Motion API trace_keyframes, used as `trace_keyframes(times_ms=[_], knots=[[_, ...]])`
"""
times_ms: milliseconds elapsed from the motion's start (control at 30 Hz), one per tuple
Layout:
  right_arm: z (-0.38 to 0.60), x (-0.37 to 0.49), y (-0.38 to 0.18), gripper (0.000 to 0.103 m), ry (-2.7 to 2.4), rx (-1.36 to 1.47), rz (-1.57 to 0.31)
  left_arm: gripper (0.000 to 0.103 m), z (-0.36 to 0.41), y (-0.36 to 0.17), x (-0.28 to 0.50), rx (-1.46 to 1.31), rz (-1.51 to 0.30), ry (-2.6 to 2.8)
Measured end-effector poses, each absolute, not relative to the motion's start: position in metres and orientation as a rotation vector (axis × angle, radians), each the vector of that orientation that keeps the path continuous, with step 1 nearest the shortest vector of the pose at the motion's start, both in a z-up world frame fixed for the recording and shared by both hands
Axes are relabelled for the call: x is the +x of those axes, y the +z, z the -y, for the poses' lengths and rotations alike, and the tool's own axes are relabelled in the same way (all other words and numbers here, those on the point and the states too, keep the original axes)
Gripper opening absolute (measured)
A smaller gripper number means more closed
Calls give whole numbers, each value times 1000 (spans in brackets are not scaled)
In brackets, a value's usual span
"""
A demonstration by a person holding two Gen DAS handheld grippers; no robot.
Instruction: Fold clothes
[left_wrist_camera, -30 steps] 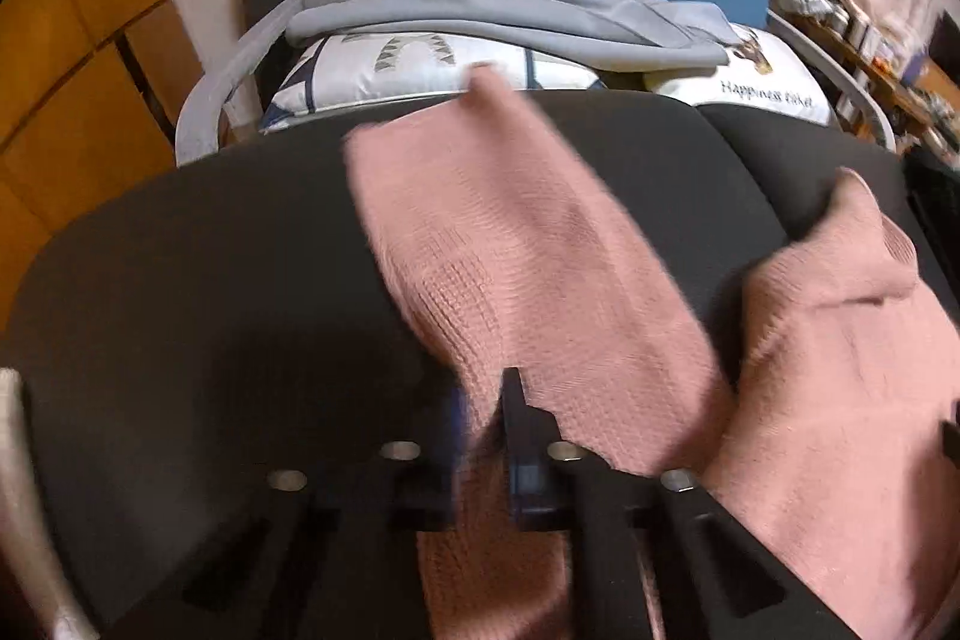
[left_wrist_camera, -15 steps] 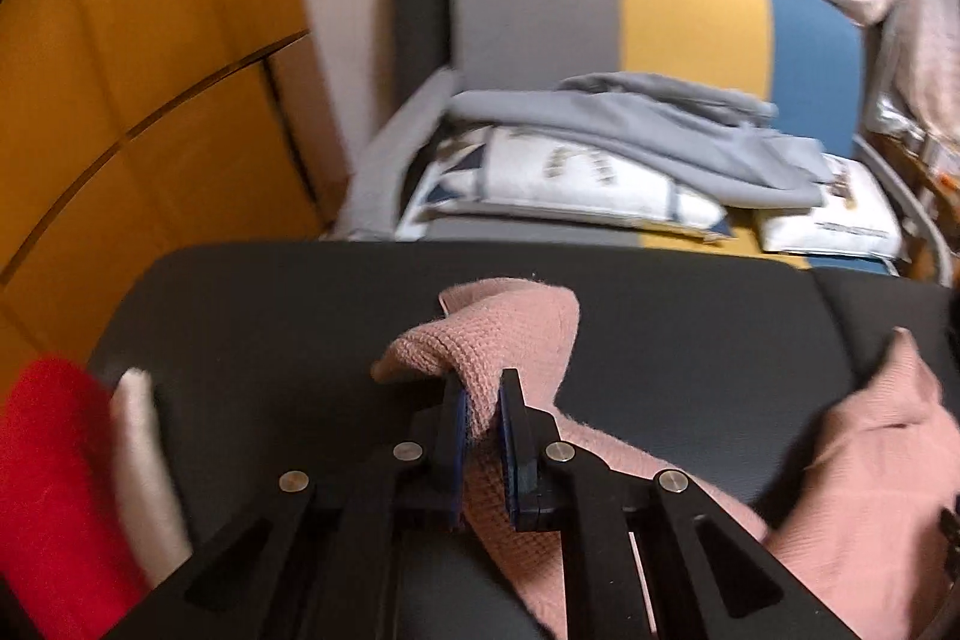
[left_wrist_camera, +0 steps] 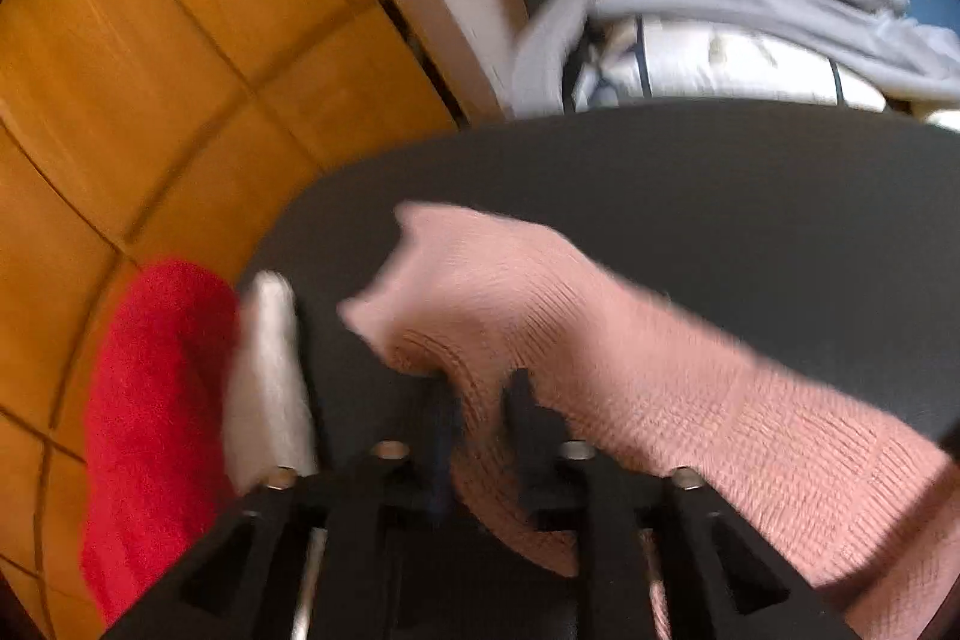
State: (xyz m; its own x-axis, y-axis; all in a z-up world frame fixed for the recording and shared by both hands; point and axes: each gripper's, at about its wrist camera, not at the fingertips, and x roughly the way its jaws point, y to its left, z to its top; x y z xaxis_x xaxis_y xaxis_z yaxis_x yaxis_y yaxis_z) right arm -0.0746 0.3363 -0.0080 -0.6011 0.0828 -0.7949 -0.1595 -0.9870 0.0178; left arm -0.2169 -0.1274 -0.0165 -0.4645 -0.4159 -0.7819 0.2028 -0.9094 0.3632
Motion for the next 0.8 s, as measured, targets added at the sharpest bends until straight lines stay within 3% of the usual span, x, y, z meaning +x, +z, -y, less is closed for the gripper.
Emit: trace_keyframes(times_ms=[67, 167, 233, 300, 367, 433, 700, 800], knots=[[-335, -74, -8, 49, 2690, -1327, -123, 65, 129, -16, -212, 1447, 206, -2412], [-335, -74, -8, 49, 2691, -1324, -124, 77, 122, -2, -195, 1437, 103, -2486], [-335, -74, -9, 49, 2692, -1323, -130, 78, 105, 11, -180, 1400, 111, -2517], [-333, -75, -8, 49, 2685, -1321, -112, 85, 89, 29, -169, 1352, 66, -2605], [-330, -76, -8, 49, 2673, -1321, -83, 103, 71, 46, -153, 1310, -63, -2733], [-327, -78, -7, 50, 2654, -1326, -53, 103, 50, 44, -145, 1289, -87, -2814], [-356, -64, 7, 49, 2697, -1407, -234, 103, -43, -33, -134, 1303, 426, -2932], [-367, -43, 26, 50, 2674, -1276, -31, 103, -43, -40, -129, 1298, 433, -2982]])
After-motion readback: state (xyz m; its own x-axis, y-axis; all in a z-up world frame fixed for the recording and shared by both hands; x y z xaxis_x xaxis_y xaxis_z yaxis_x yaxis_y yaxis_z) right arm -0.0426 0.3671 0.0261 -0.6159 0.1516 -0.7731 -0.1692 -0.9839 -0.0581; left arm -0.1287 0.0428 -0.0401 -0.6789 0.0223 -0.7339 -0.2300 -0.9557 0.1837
